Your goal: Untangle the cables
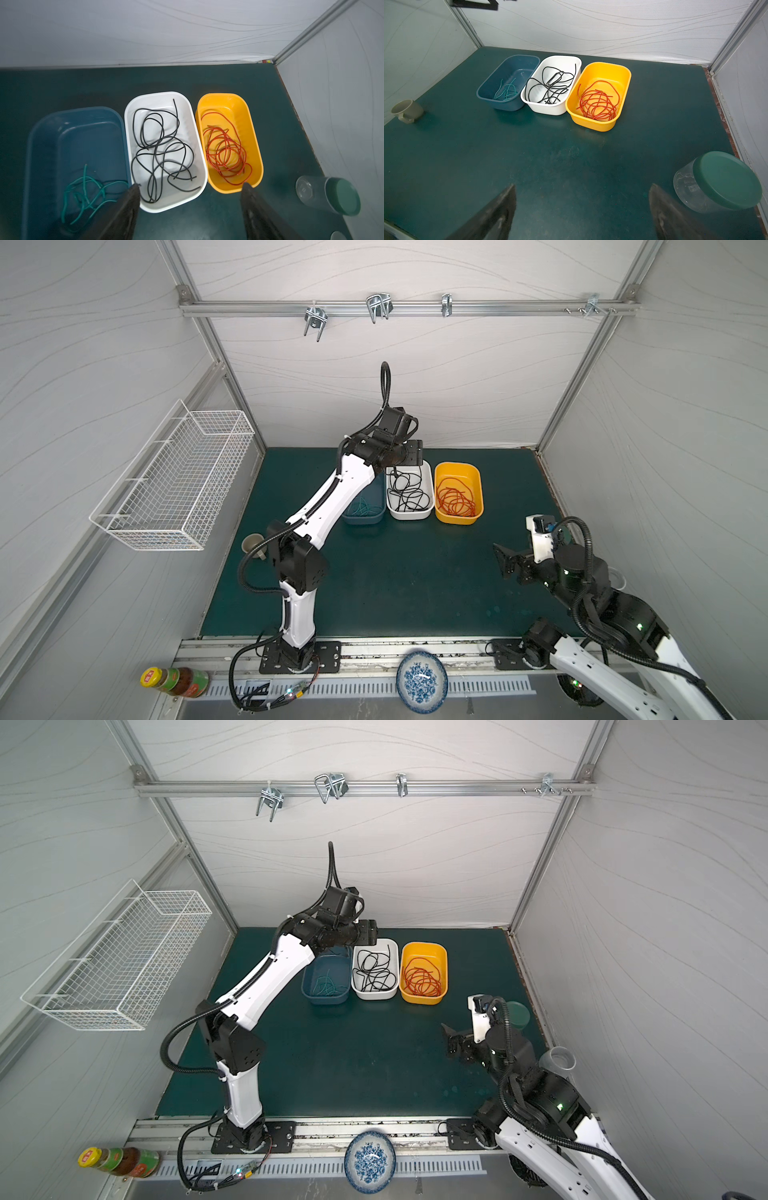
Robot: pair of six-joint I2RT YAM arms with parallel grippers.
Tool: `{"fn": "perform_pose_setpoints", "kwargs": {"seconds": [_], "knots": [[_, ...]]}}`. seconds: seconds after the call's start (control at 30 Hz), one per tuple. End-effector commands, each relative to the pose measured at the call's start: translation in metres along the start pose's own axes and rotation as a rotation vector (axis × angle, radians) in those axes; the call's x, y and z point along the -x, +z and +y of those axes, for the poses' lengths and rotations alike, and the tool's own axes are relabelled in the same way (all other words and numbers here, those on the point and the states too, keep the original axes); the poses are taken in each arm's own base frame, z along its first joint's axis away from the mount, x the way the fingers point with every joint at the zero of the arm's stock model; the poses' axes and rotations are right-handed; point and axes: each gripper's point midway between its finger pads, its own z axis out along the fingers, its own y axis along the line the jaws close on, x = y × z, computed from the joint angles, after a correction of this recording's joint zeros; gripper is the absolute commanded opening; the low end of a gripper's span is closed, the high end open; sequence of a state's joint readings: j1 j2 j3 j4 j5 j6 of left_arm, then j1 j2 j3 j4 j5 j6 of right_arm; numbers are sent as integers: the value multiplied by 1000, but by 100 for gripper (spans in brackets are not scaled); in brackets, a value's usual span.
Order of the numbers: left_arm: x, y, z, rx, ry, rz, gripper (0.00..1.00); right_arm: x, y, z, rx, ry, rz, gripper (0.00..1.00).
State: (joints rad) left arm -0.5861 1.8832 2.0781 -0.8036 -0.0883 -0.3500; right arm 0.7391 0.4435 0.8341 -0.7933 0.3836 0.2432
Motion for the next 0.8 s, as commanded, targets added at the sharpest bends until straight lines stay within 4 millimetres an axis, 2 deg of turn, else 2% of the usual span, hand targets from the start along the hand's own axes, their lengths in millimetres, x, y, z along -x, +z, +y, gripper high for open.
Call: {"fn": "perform_pose_setpoints", "kwargs": {"seconds": [0.0, 0.1, 0.13, 0.17, 0.33, 0.53, 0.67, 0.77], "knots": [[9, -35, -7, 2, 54, -73, 84, 0, 3, 0, -5, -2, -1, 99], [6, -64, -8, 11, 92, -114, 88, -1, 3, -1, -9, -4, 4, 99], [3, -74, -7, 13, 106, -125, 91, -1, 3, -1, -11, -4, 6, 99], [2, -83, -7, 13, 114, -141, 98, -2, 4, -1, -11, -4, 8, 99], [-19, -128, 2, 21, 171, -238, 100, -3, 5, -2, -17, -2, 14, 99], [-48, -177, 42, 83, 159, -343, 100, -3, 5, -5, -37, 32, 7, 99], [-79, -193, 61, 76, 158, -350, 100, 0, 5, -4, -35, 39, -2, 99], [-98, -200, 86, 141, 130, -372, 100, 1, 6, 0, -11, 42, -6, 99]]}}
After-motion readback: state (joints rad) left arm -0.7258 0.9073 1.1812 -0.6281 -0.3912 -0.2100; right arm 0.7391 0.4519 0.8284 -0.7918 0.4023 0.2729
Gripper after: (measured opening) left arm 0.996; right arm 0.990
